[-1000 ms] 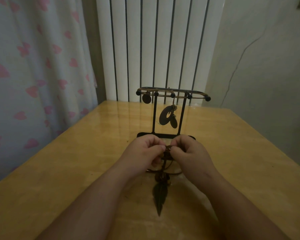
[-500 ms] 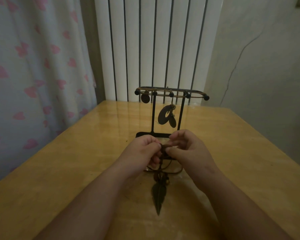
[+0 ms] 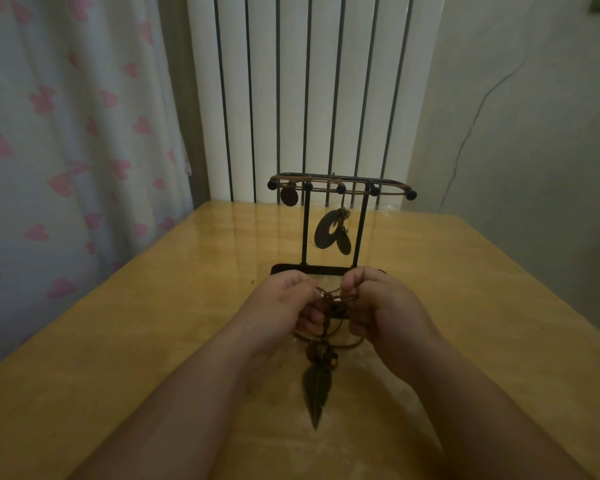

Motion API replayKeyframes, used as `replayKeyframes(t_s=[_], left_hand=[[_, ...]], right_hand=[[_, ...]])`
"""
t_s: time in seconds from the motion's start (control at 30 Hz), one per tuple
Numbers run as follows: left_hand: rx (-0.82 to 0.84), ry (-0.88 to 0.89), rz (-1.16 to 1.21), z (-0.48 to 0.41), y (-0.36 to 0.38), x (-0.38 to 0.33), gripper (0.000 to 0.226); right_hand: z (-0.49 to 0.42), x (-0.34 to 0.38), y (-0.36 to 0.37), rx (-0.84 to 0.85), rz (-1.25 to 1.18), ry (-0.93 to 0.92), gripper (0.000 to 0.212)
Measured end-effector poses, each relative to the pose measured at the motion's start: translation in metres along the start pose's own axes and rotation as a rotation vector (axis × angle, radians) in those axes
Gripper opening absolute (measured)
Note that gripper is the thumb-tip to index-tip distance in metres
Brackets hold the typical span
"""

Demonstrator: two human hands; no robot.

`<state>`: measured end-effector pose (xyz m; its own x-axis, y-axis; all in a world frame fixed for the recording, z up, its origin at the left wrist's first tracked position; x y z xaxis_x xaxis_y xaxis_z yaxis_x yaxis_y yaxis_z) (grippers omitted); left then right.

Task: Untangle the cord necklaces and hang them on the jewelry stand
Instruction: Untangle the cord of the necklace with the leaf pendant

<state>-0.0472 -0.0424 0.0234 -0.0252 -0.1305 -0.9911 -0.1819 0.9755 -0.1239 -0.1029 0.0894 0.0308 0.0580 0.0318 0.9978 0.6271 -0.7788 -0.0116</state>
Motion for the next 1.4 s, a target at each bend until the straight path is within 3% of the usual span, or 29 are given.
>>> replayKeyframes(t_s=[0.37, 0.57, 0.73, 1.03, 1.17, 1.3, 1.4], left_hand=[[0.050, 0.035, -0.154, -0.0004, 0.0000, -0.0019, 0.017], [0.025, 0.002, -0.073, -0.0015, 0.0025, 0.0003, 0.023], [0.036, -0.022, -0.042, -0.0026, 0.0037, 0.0068, 0.023], [0.059, 0.021, -0.095, -0.0001, 0.0010, 0.0011, 0.015], [-0.039, -0.017, -0.079, -0.0003, -0.0043, 0.0017, 0.016], [-0.079, -0.072, 0.090, -0.0008, -0.0046, 0.0035, 0.021], [-0.075, -0.139, 0.267, 0.0009, -0.0008, 0.0049, 0.022]], right_hand=[[-0.0032, -0.0025, 0.0014, 0.008, -0.117, -0.007, 0.027], [0.0015, 0.0010, 0.0047, 0.046, 0.079, -0.050, 0.014], [0.0037, 0.0048, 0.0075, -0.045, 0.356, -0.050, 0.013], [0.0028, 0.0017, 0.0066, -0.052, 0.368, -0.019, 0.015], [0.0003, 0.0008, 0.0058, -0.069, 0.280, 0.032, 0.016], [-0.0022, -0.0046, 0.0030, -0.090, -0.021, 0.181, 0.021], [-0.0002, -0.0015, 0.0025, -0.008, -0.098, 0.081, 0.020]])
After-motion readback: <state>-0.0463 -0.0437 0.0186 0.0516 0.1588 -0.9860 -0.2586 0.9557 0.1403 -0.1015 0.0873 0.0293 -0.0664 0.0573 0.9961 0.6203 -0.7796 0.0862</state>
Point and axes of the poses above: each hand's wrist, its own z-axis away from the middle knuckle, its own y-axis out of the palm, x = y × z, the point moved 6 cm from there along -z, towards the middle knuckle, and after that the axes turned 7 degrees about x, right-handed, at the moved point
